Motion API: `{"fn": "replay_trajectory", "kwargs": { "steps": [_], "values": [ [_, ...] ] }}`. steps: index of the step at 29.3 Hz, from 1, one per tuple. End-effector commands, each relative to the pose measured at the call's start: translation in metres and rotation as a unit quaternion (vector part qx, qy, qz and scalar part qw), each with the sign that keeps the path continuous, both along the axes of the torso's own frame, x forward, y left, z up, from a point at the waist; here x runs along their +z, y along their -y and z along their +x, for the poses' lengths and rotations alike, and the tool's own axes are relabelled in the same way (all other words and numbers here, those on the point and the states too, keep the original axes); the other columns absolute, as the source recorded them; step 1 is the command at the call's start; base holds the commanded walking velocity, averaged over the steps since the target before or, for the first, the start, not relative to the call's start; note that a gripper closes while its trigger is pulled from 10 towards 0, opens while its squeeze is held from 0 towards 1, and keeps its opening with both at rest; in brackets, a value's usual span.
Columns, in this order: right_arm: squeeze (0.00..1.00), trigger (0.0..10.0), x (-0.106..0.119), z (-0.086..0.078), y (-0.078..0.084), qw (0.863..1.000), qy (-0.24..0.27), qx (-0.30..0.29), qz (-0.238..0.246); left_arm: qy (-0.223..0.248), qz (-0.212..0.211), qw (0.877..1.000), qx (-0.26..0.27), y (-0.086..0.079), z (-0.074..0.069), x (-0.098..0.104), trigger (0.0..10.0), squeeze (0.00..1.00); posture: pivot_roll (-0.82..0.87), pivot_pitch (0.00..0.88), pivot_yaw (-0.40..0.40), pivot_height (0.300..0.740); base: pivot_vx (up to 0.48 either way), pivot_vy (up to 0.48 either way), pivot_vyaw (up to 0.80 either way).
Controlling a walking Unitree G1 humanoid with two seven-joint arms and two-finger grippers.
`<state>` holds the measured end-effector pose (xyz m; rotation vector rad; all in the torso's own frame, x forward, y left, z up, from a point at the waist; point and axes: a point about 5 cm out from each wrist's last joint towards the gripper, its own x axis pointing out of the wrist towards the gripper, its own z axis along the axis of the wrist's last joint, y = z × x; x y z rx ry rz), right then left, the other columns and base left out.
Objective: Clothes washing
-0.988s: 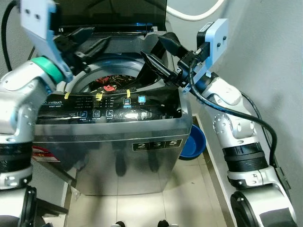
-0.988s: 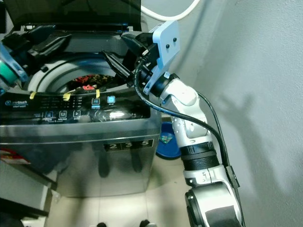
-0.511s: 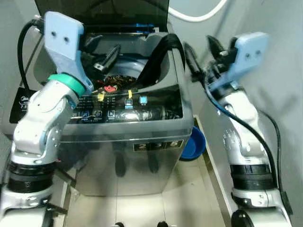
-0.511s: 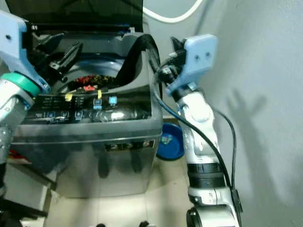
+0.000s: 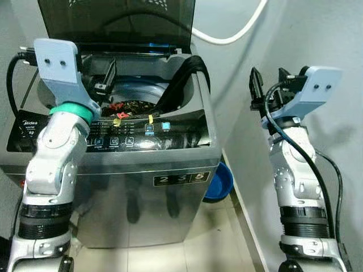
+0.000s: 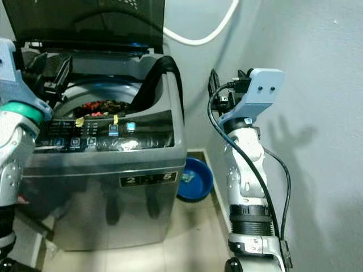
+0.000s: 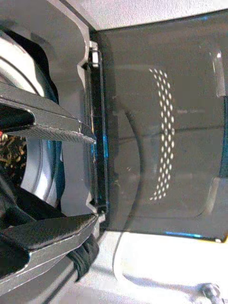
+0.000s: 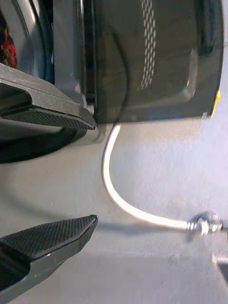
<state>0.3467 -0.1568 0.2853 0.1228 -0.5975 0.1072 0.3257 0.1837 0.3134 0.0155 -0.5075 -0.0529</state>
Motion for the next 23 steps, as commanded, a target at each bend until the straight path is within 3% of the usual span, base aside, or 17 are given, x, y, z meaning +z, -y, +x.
{"fn": "replay_trajectory", "kwargs": {
  "steps": [1,11,23],
  "values": [
    [0.00,10.0,0.003,-0.002,0.001,1.000,0.010,-0.003,0.003,0.001,0.004,1.000,0.005,0.003,-0.001,-0.004,10.0,0.00,0.07,0.050,-0.019,0.740,0.000,0.000,0.00],
    [0.00,10.0,0.004,-0.005,-0.001,1.000,0.016,0.000,0.023,0.007,0.013,1.000,-0.002,0.016,-0.001,-0.009,10.0,0.00,0.07,0.074,-0.024,0.740,0.000,0.000,0.00],
    [0.00,10.0,0.006,-0.008,-0.001,1.000,0.018,-0.006,0.014,0.008,0.015,1.000,0.002,0.015,-0.002,-0.008,10.0,0.00,0.05,0.076,-0.007,0.740,0.000,0.000,0.00]
  ]
}}
